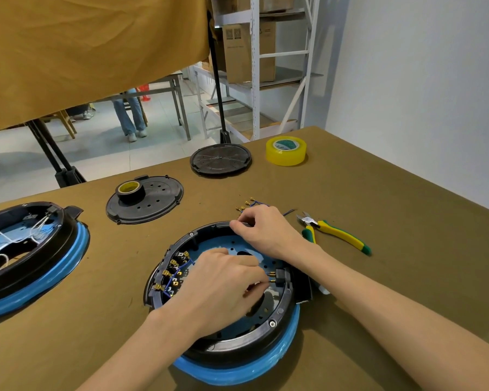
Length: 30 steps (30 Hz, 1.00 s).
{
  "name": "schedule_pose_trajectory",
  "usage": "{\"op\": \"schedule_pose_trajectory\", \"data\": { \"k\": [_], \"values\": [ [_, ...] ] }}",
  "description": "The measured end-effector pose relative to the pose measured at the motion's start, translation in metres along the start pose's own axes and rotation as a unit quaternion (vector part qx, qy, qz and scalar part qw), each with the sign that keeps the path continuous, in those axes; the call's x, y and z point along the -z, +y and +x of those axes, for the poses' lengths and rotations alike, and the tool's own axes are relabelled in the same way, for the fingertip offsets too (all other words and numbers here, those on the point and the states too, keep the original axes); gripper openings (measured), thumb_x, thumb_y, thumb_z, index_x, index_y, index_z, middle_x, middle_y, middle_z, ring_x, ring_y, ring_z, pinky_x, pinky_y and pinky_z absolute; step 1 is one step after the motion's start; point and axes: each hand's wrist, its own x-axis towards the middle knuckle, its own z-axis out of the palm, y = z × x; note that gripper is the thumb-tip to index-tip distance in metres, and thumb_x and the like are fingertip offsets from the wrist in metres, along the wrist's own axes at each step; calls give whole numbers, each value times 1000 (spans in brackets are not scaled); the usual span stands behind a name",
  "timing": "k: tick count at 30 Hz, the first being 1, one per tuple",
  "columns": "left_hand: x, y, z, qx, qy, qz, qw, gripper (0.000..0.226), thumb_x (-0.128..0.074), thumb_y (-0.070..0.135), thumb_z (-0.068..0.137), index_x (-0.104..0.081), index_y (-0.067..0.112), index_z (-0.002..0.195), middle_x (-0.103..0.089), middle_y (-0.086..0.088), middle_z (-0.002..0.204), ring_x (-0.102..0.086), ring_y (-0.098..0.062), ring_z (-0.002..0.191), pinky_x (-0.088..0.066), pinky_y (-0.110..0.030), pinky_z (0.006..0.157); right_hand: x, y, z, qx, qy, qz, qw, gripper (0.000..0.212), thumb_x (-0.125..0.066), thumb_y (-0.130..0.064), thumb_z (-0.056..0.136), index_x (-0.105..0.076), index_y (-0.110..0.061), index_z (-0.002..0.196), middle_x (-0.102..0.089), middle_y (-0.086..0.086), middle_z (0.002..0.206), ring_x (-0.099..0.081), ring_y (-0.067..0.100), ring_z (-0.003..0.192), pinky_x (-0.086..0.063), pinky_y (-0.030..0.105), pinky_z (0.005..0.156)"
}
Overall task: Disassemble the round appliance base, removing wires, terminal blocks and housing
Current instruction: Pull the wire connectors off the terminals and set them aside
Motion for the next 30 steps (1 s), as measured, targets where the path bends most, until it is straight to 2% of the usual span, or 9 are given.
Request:
{"op": "schedule_pose_trajectory", "data": {
  "k": [3,7,16,25,30],
  "values": [
    [2,4,0,22,16,-11,1000,18,-67,37,90,-75,34,74,-60,15,64,-51,-7,53,-44,-24,55,0,0,0,4,3,-10,1000,35,-60,-42,95,-73,-14,79,-70,3,72,-63,19,71,-53,39,68],
    [5,6,1,30,19,-27,999,11,-74,33,84,-75,34,73,-60,16,63,-49,-5,52,-47,-26,54,-1,1,1,6,4,-18,1000,35,-59,-44,95,-72,-17,78,-69,2,71,-63,20,70,-54,41,68],
    [2,5,-1,50,9,-43,998,11,-71,33,86,-76,34,75,-62,15,64,-53,-6,53,-52,-31,57,0,0,0,11,-4,-18,1000,35,-57,-45,97,-73,-16,85,-71,3,77,-66,21,74,-56,45,72],
    [4,6,-2,55,7,-58,997,11,-73,32,84,-76,34,74,-62,16,63,-53,-6,53,-50,-29,54,0,-1,-2,12,-6,-21,1000,35,-57,-45,97,-73,-16,86,-71,2,79,-66,20,75,-57,45,73],
    [5,5,-2,85,5,-86,993,9,-73,33,83,-76,34,74,-62,17,61,-55,-2,56,-51,-25,55,0,-2,-2,13,-6,-21,1000,35,-56,-44,97,-74,-16,87,-71,3,79,-66,21,75,-57,45,72]
  ]
}}
